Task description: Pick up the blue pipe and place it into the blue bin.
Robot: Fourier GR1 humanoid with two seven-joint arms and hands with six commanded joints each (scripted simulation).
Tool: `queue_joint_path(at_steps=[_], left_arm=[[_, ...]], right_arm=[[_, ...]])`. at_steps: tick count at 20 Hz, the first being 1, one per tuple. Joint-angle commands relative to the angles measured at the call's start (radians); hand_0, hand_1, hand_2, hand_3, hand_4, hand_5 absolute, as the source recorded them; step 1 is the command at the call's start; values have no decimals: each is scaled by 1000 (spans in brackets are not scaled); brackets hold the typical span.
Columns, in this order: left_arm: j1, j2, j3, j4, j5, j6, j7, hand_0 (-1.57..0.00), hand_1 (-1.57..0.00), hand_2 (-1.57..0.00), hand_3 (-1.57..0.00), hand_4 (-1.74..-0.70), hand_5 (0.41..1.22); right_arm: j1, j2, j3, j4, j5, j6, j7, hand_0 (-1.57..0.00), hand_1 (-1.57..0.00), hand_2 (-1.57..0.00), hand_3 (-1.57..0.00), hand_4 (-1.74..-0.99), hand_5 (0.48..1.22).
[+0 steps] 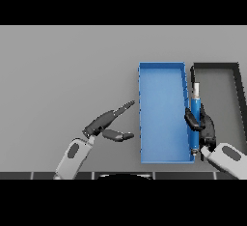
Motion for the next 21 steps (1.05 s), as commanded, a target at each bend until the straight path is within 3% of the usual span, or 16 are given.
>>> queue_joint_path(at_steps=[1, 3, 11, 17, 21], left_arm=[[-1, 0, -1, -1, 0, -1, 6, 1, 1, 1, 1, -884, 429], [6, 1, -5, 0, 1, -5, 5, 1, 1, 1, 1, -886, 428], [5, 1, -11, -2, -13, 0, 0, 1, 1, 1, 1, -887, 429], [7, 4, -7, 2, -13, 1, 5, 1, 1, 1, 1, -885, 431], [-7, 9, 5, -22, 7, -5, 16, 1, 1, 1, 1, -885, 431]], right_arm=[[-30, -20, 41, 9, -18, 13, 0, -245, -223, -224, -131, -1142, 1030], [-103, -48, 120, 15, -55, 26, 0, -156, -143, -143, -84, -1083, 934], [-253, -72, 304, 61, -91, 31, 0, -25, -23, -23, -13, -1036, 713], [-316, -70, 343, 78, -116, 33, 0, -6, -5, -5, -3, -1022, 661], [-300, -74, 340, 80, -127, 47, -14, -6, -5, -5, -3, -1022, 643]])
